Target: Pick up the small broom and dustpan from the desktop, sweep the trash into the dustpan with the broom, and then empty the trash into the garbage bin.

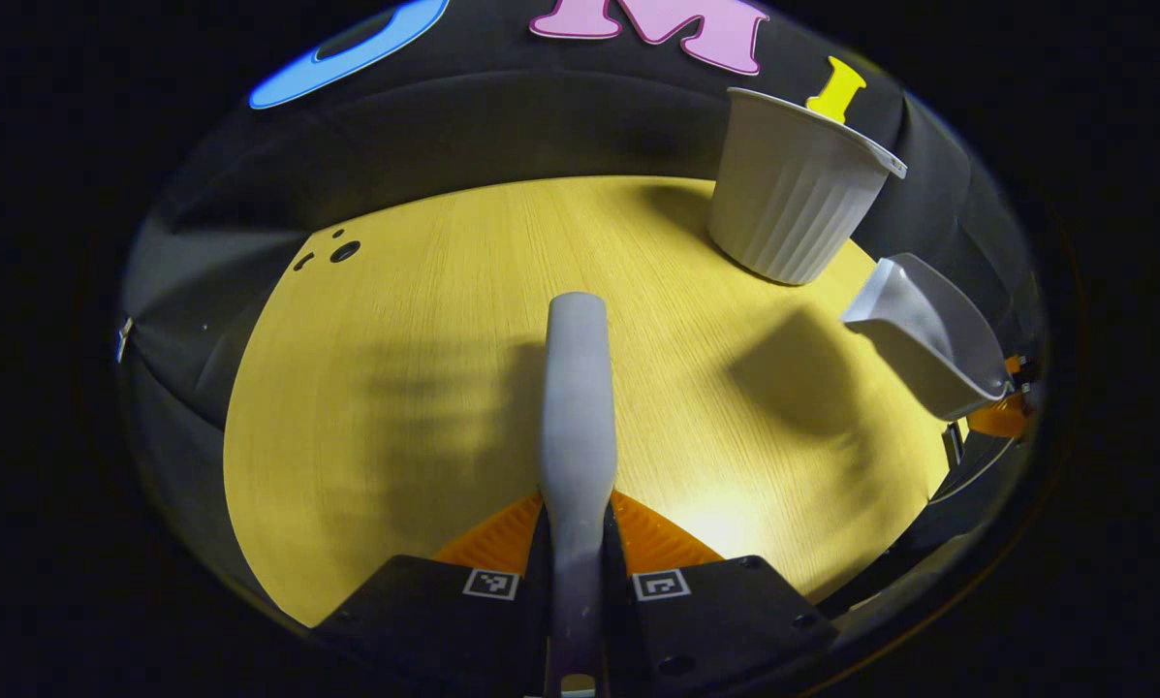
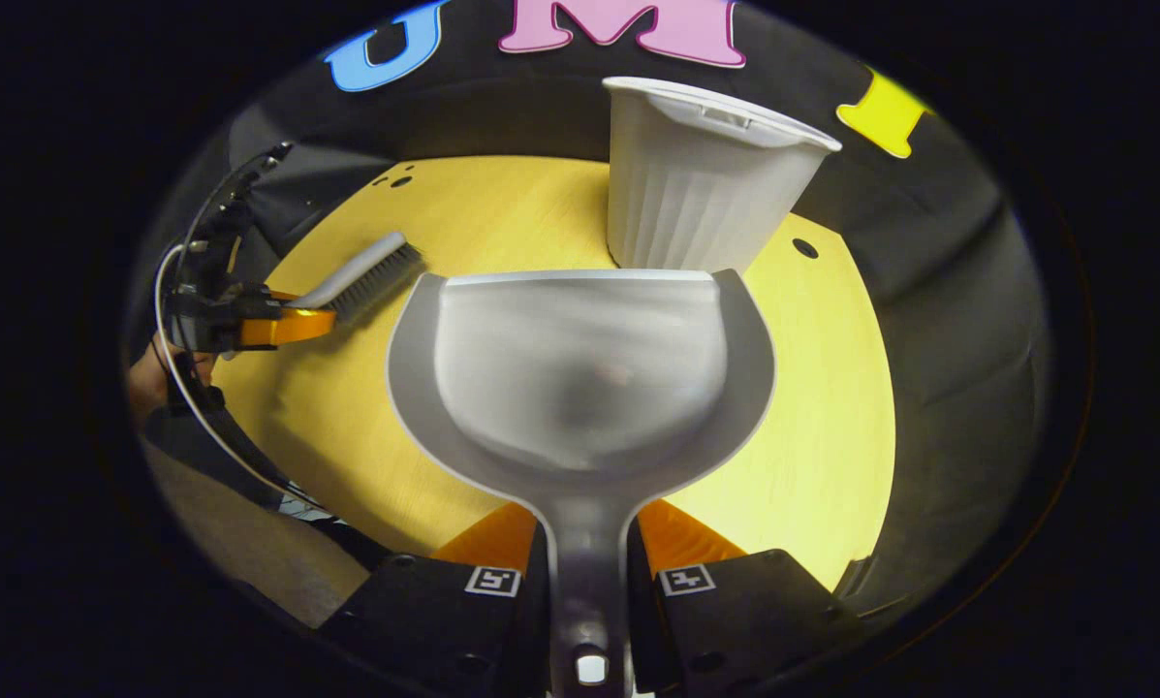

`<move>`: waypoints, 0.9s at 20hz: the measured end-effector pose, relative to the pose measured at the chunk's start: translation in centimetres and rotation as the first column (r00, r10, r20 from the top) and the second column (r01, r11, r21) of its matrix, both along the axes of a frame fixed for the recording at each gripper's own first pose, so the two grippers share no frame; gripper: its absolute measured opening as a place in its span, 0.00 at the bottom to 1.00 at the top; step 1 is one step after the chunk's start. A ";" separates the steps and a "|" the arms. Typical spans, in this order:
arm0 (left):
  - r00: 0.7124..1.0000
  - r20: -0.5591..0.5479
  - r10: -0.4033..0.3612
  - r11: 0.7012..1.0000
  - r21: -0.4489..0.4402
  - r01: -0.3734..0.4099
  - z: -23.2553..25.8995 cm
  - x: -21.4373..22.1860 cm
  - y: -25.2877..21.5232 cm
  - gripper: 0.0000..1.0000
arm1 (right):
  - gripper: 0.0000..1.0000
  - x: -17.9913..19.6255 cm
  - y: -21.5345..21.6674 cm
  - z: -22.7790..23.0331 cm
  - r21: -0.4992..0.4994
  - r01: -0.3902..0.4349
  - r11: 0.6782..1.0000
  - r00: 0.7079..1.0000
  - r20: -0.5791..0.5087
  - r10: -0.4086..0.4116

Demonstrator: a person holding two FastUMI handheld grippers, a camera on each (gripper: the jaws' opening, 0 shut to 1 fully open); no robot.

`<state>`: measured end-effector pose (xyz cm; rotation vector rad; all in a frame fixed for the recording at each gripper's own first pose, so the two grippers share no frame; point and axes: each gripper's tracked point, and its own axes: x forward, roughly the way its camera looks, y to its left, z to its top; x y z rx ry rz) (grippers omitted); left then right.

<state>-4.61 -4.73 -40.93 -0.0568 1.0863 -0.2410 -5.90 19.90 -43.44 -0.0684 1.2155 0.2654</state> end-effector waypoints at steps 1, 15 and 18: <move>1.000 -0.002 0.005 1.000 0.005 -0.005 -0.1 0.0 0.0 0.28 | 0.37 0.1 0.5 -1.0 -0.001 -0.006 1.000 1.000 -0.007 0.006; 0.999 -0.029 0.029 0.998 0.061 -0.027 -2.1 0.0 0.1 0.31 | 0.37 0.3 3.6 -8.7 0.011 -0.038 0.999 0.995 -0.096 0.039; 0.999 -0.027 0.020 0.997 0.075 -0.018 -2.4 0.7 -0.3 0.25 | 0.45 -0.1 3.9 -8.8 0.025 -0.029 0.999 0.994 -0.107 0.032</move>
